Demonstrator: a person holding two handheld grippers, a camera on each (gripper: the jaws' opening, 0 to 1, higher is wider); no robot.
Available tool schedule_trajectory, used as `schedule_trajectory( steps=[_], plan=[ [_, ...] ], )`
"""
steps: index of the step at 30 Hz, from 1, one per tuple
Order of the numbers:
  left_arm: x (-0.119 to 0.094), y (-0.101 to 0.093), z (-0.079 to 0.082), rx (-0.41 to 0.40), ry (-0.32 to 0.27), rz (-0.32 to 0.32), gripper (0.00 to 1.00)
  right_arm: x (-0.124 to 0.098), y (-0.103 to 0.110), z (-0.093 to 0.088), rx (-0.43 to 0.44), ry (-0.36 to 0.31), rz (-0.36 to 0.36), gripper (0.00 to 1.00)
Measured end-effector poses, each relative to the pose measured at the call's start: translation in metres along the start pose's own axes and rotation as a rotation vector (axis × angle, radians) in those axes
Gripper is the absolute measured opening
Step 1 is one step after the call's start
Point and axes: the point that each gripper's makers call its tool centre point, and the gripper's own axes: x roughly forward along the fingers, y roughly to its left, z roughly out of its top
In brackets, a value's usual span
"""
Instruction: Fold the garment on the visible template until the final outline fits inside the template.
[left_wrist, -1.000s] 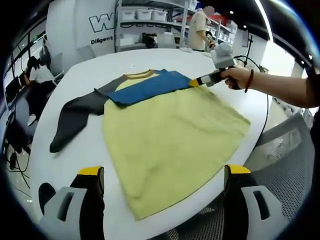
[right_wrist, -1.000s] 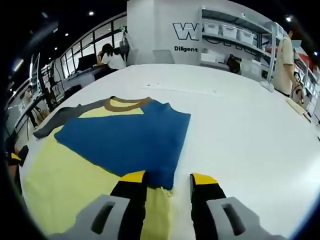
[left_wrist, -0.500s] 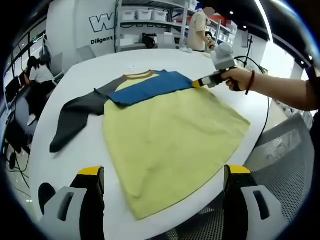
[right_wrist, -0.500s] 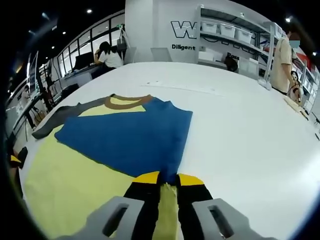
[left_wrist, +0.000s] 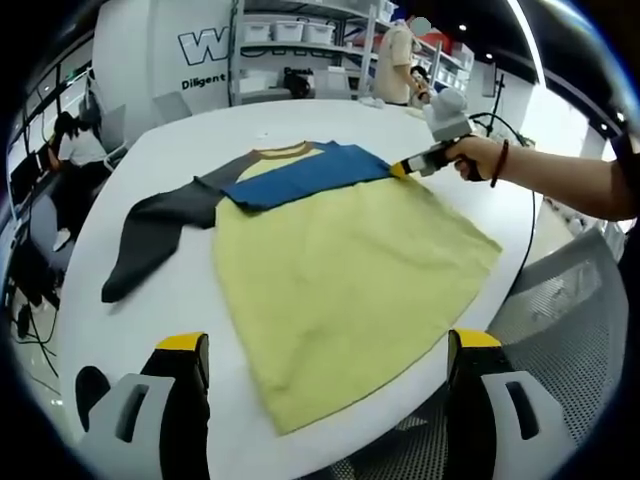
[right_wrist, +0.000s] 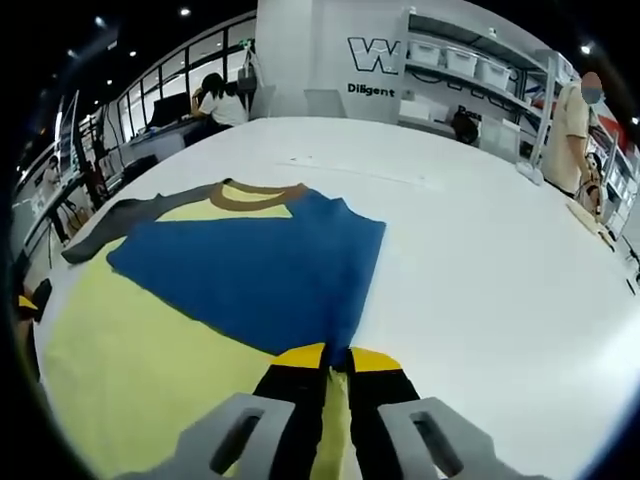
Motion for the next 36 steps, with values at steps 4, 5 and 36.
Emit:
schedule_trajectory(
  steps=[4, 5, 36],
  plan=[
    [0.0, 0.0, -0.001, 0.005, 0.004, -0.001, 0.98, 0.0, -0.012, -0.001, 0.008, 0.006, -0.011, 0.01],
    [0.0, 0.0, -0.001, 0.004, 0.004, 0.0, 0.98, 0.0, -0.016, -0.002, 0.002, 0.007, -0.015, 0.01],
    [0.0, -0.002, -0.002, 0.001, 0.009, -0.006, 0.97, -0.013, -0.065, -0.013, 0.001, 0.035, -0.11, 0.01]
  ],
)
